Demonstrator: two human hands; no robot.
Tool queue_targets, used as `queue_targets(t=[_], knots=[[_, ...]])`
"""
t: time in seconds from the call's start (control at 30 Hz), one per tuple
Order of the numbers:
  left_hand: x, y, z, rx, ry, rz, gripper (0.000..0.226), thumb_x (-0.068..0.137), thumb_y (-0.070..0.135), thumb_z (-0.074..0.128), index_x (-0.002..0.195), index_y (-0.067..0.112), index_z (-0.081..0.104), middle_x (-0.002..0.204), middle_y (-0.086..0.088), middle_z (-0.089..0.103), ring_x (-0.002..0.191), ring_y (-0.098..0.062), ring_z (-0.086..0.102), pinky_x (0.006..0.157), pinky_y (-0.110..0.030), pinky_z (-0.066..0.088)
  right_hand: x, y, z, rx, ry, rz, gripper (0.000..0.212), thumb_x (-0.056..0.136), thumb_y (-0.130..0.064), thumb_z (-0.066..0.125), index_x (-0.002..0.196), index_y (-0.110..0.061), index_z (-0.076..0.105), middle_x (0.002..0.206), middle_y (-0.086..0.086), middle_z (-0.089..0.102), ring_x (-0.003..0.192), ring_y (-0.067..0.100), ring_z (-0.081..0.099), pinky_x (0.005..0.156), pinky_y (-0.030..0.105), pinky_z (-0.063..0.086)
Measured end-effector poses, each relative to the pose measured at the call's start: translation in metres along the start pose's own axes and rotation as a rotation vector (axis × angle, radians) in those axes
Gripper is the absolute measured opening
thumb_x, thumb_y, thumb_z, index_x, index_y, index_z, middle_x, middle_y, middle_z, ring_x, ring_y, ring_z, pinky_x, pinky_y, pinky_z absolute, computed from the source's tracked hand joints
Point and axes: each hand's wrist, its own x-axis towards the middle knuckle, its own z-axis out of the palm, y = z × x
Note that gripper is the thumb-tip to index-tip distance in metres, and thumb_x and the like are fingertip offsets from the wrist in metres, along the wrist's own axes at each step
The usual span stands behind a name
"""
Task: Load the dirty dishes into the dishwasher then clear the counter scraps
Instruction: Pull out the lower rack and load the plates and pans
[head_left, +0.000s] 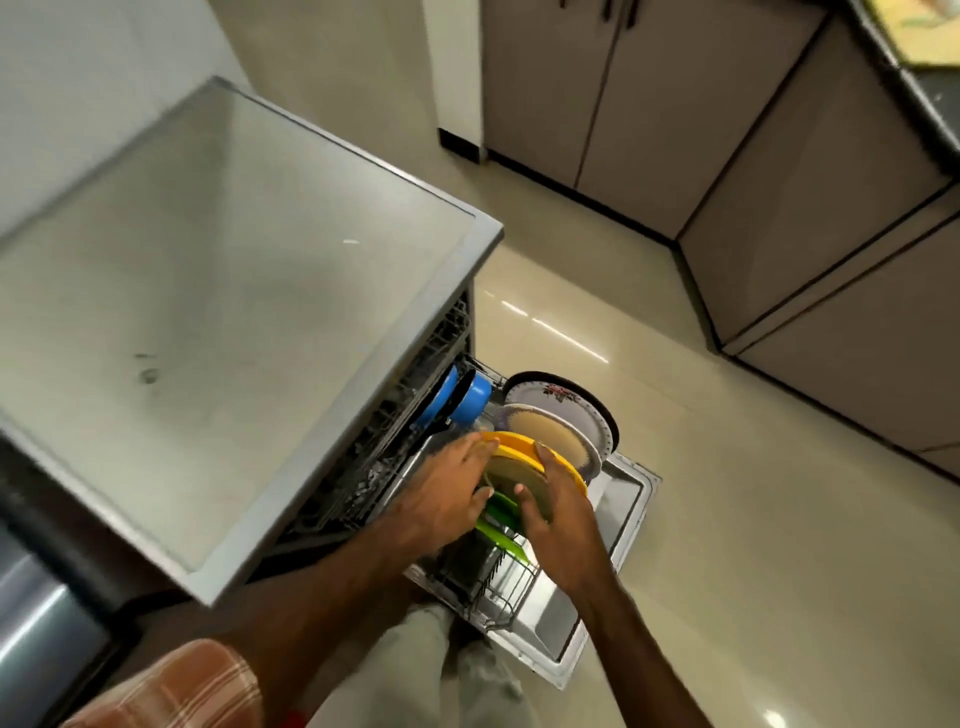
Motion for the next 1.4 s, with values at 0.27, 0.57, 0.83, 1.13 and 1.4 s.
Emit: queue_targets(t=[0.27, 0.57, 0.83, 1.13, 1.4], knots=[[-0.129, -0.018, -0.073, 0.038, 0.253, -0.227, 0.071, 0.100, 0.046, 0.047, 0.161, 0.028, 0.017, 0.170, 0.003, 0.004, 0.156, -0.018, 0.002, 0.126, -0.045, 0.011, -0.033, -0.102, 0.005, -0.046, -0.139, -0.268, 0.065, 0.104, -0.032, 0.059, 0.161, -0.031, 0.029, 0.166, -0.010, 0.032, 0.151, 0.008, 0.028, 0.118, 0.024, 0.022], [-0.312, -0.066, -0.075, 0.047, 0.504, -0.711, 0.086, 0.090, 0.076, 0.039, 0.160, 0.035, 0.010, 0.169, 0.003, -0.009, 0.153, -0.020, -0.022, 0.123, -0.044, -0.010, -0.080, -0.188, 0.098, -0.220, -0.451, -0.661, 0.071, 0.104, -0.047, 0.053, 0.164, -0.036, 0.016, 0.171, -0.010, 0.014, 0.157, 0.007, 0.010, 0.130, 0.039, 0.015], [-0.487, -0.095, -0.036, -0.058, 0.598, -0.949, 0.114, 0.066, 0.098, -0.005, 0.161, 0.036, 0.006, 0.168, 0.002, -0.017, 0.151, -0.020, -0.029, 0.125, -0.048, -0.007, -0.181, -0.236, 0.210, -0.393, -0.586, -0.916, 0.075, 0.104, -0.062, 0.037, 0.165, -0.037, 0.000, 0.173, -0.009, -0.006, 0.159, 0.011, -0.006, 0.130, 0.042, 0.003], [-0.670, -0.115, 0.029, -0.259, 0.667, -1.208, 0.094, 0.084, 0.084, 0.025, 0.161, 0.032, 0.012, 0.169, 0.000, -0.015, 0.153, -0.019, -0.022, 0.125, -0.046, -0.005, -0.312, -0.257, 0.340, -0.449, -0.852, -0.978, 0.078, 0.101, -0.063, 0.043, 0.165, -0.038, 0.006, 0.172, -0.011, -0.003, 0.158, 0.010, -0.007, 0.128, 0.037, 0.001], [-0.750, -0.148, 0.067, -0.479, 0.738, -1.386, 0.082, 0.094, 0.066, 0.049, 0.161, 0.029, 0.019, 0.170, -0.001, 0.004, 0.156, -0.022, 0.002, 0.124, -0.048, 0.016, -0.374, -0.287, 0.434, -0.632, -1.074, -1.115, 0.078, 0.102, -0.062, 0.046, 0.165, -0.037, 0.008, 0.173, -0.007, 0.004, 0.159, 0.012, 0.001, 0.130, 0.041, 0.009]])
